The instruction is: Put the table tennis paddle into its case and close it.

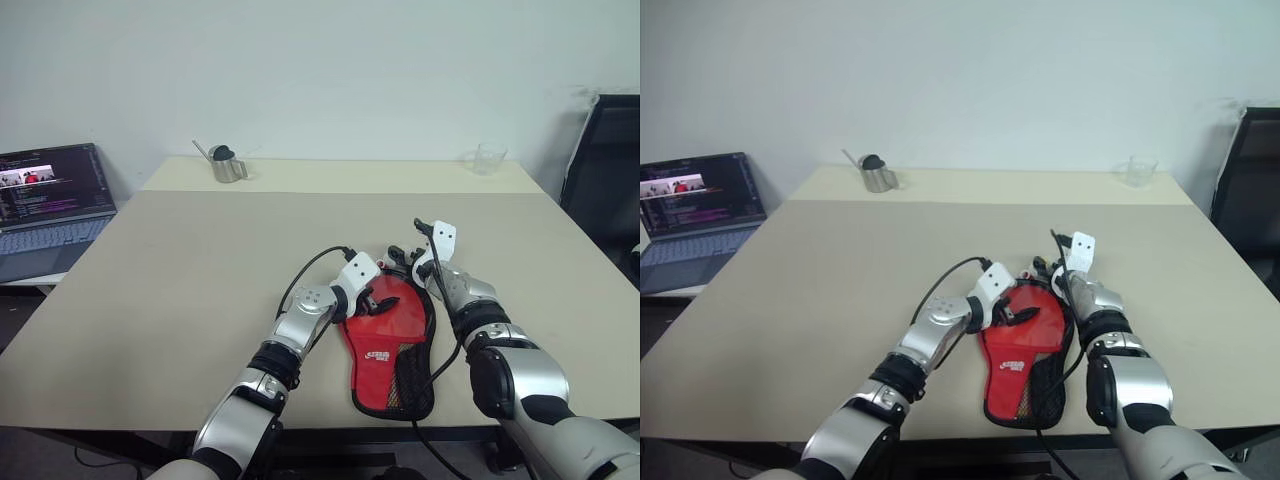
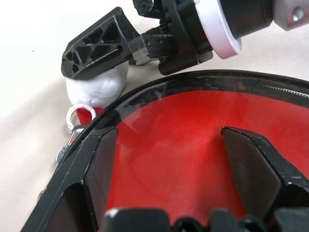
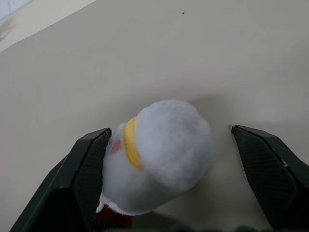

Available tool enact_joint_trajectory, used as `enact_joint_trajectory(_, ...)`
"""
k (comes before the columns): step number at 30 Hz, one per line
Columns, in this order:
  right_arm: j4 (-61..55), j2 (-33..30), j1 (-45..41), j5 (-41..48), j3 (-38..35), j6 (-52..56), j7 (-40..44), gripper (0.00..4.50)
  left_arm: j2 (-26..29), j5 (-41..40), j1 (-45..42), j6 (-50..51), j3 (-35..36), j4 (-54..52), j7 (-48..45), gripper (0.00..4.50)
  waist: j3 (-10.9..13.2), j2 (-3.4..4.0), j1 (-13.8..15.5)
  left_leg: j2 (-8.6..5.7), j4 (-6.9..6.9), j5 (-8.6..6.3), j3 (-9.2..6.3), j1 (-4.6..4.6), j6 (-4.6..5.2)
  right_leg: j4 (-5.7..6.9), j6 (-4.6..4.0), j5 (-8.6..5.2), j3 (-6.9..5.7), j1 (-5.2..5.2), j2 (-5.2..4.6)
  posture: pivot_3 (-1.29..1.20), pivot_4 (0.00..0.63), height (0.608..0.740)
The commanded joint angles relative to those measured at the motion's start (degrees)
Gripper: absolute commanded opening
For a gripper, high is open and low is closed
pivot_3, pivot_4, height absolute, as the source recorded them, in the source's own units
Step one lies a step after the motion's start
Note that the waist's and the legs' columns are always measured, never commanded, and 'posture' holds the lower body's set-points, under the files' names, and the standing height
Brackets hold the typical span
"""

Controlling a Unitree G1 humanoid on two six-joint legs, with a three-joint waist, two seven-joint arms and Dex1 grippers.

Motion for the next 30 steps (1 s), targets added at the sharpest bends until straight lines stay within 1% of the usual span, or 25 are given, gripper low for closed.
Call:
enact_joint_trajectory(1,-0.2,-0.7,-1.7,-0.1,-0.6,-1.5,-0.7,4.13,-0.7,0.2,1.2,0.8,-0.8,1.7,0.9,3.73,0.0,0.00,0.0,0.00,0.00,0.00,0.00,0.01,0.00,0.00,0.00,0.00,0.00,0.01,-0.01,0.00,0.150,0.740)
enact_joint_trajectory(12,-3.0,-1.6,-0.2,0.1,-0.8,-0.9,-0.8,4.13,-2.0,0.4,0.6,0.4,-1.1,3.4,1.5,3.73,0.0,0.02,0.1,-0.02,0.00,0.01,0.00,0.03,0.01,-0.02,0.01,0.00,0.01,0.04,-0.03,0.00,0.150,0.740)
enact_joint_trajectory(15,-7.1,-0.2,0.6,1.3,0.1,0.8,3.7,4.13,-2.1,0.3,0.7,0.5,-1.2,3.3,1.3,3.73,0.0,0.02,0.1,-0.02,0.00,0.01,-0.01,0.04,0.01,-0.03,0.01,0.00,0.01,0.06,-0.03,0.00,0.150,0.740)
enact_joint_trajectory(22,-15.7,1.2,2.8,2.1,0.8,4.2,4.6,4.13,-2.2,0.3,1.1,0.8,-1.3,2.8,1.2,3.73,0.0,0.04,0.2,-0.01,-0.01,0.01,-0.03,0.03,0.02,-0.04,0.01,0.00,-0.01,0.06,-0.03,0.00,0.150,0.740)
enact_joint_trajectory(25,-17.7,1.5,3.7,2.1,0.9,4.9,3.1,4.13,-2.4,0.4,1.2,0.8,-1.4,2.8,1.2,3.73,0.0,0.04,0.2,-0.02,-0.03,0.01,0.00,0.03,0.02,-0.07,0.02,0.00,-0.01,0.06,-0.05,0.00,0.150,0.740)
enact_joint_trajectory(30,-17.0,1.0,4.0,1.3,1.3,5.9,1.5,4.13,-2.6,0.4,1.3,0.9,-1.5,2.7,1.1,3.73,0.0,0.04,0.2,-0.02,-0.03,0.01,-0.03,0.03,0.02,-0.05,0.01,-0.01,-0.01,0.06,-0.06,0.00,0.150,0.740)
